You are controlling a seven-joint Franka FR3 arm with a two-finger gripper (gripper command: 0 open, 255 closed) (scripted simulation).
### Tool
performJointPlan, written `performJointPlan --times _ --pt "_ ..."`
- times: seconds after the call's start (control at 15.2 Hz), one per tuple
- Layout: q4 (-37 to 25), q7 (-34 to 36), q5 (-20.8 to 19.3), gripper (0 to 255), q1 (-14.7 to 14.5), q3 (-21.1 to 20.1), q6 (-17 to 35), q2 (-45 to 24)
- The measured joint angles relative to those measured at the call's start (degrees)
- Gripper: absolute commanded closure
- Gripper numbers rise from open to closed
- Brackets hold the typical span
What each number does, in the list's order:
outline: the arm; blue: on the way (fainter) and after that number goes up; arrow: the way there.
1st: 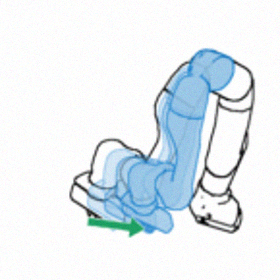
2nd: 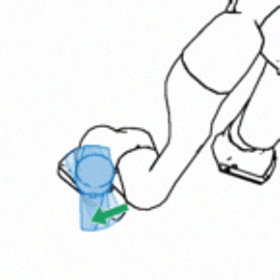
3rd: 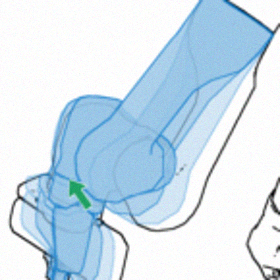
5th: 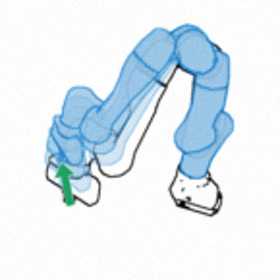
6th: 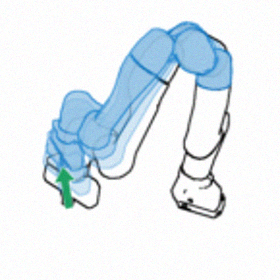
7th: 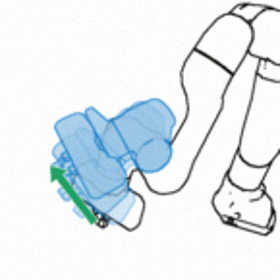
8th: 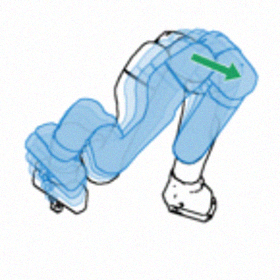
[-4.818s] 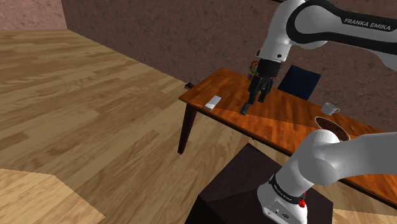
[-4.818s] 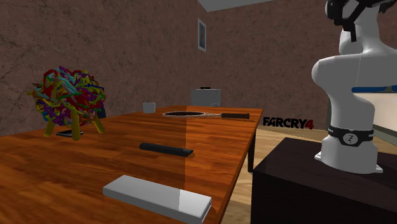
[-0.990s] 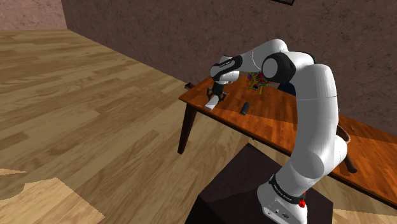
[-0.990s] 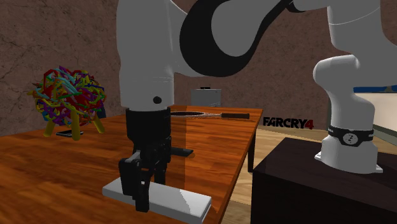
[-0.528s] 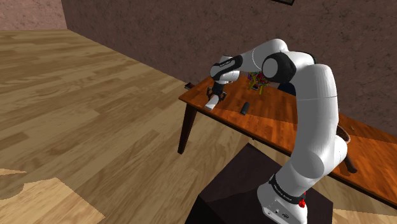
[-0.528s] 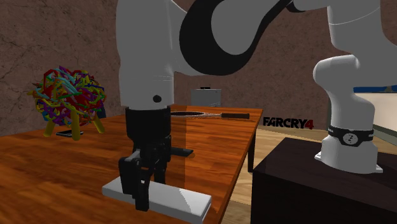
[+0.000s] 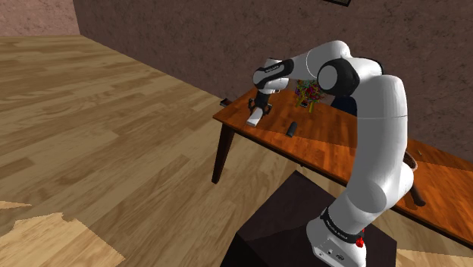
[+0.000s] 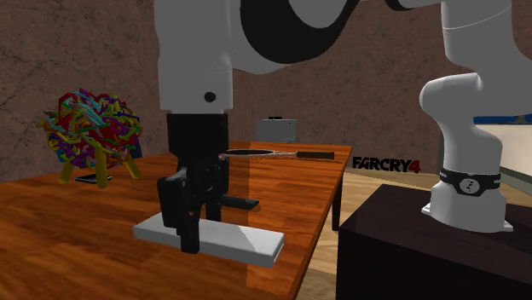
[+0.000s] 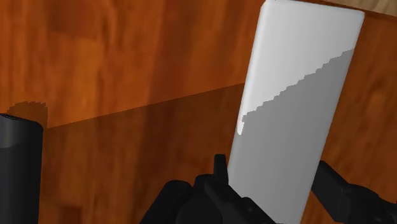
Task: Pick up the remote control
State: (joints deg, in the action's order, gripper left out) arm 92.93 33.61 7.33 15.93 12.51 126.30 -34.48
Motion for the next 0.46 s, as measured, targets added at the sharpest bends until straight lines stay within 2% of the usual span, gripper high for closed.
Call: performJointPlan --times 0.46 --pt "-1.37 0.4 -0.63 255 -0.29 0.4 -3.84 2.53"
